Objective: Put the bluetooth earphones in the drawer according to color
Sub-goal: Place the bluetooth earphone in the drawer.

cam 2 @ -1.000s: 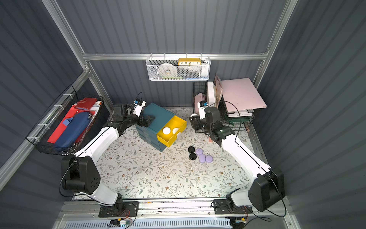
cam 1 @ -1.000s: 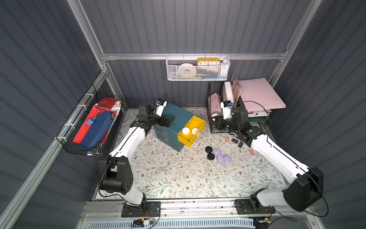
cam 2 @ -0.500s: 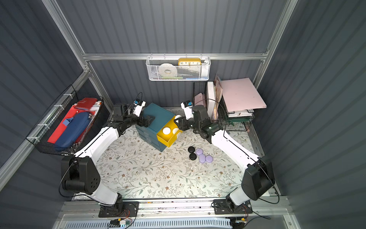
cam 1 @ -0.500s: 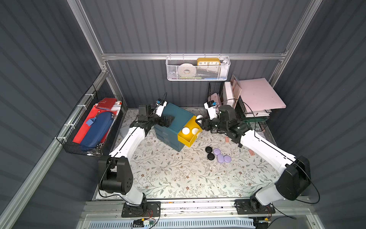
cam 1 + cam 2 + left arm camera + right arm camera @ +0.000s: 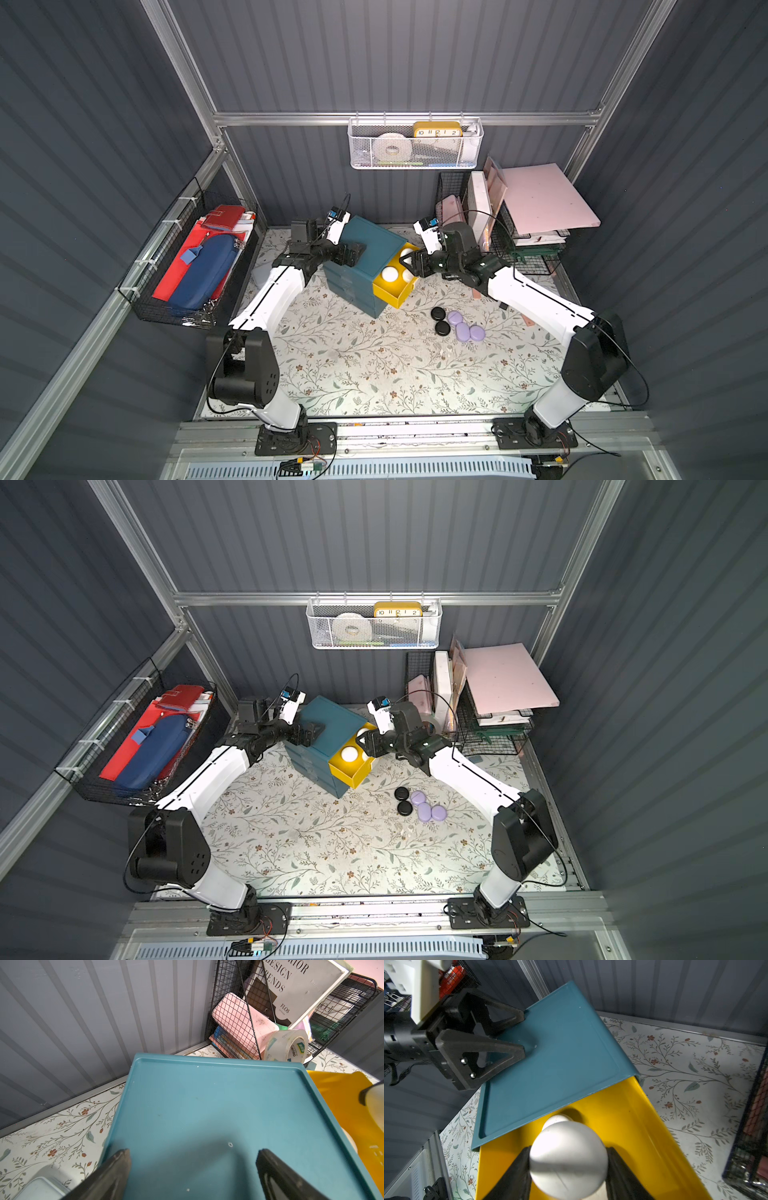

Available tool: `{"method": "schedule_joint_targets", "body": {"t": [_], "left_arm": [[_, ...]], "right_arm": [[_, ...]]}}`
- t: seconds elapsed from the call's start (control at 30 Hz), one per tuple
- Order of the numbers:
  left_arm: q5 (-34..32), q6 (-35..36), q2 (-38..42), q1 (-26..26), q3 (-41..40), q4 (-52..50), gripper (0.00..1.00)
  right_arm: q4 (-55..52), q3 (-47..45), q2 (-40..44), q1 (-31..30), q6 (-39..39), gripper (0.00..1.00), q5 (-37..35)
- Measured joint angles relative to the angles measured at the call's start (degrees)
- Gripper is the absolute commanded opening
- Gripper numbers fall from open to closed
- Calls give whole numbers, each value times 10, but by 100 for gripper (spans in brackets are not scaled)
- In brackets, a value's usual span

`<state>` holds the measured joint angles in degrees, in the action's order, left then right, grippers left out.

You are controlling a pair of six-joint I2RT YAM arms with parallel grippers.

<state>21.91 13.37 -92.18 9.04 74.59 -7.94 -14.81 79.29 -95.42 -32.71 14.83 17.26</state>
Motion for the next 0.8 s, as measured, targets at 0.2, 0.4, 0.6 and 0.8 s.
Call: {"method": "schedule_joint_targets", "body": {"t": [0.2,0.4,0.6,0.8], "left_arm": [[0,0,0,0,0,0,99],[-1,0,0,0,0,0,99],[-1,0,0,0,0,0,99],[-1,0,0,0,0,0,99]], "right_arm": [[-17,14,-7,-1,2,27,-11],[-30,19,-8,-1,3,63,-16],[-29,23,-8,-1,-1,80,-21],[-28,23,-8,-1,-2,80,-32]]}}
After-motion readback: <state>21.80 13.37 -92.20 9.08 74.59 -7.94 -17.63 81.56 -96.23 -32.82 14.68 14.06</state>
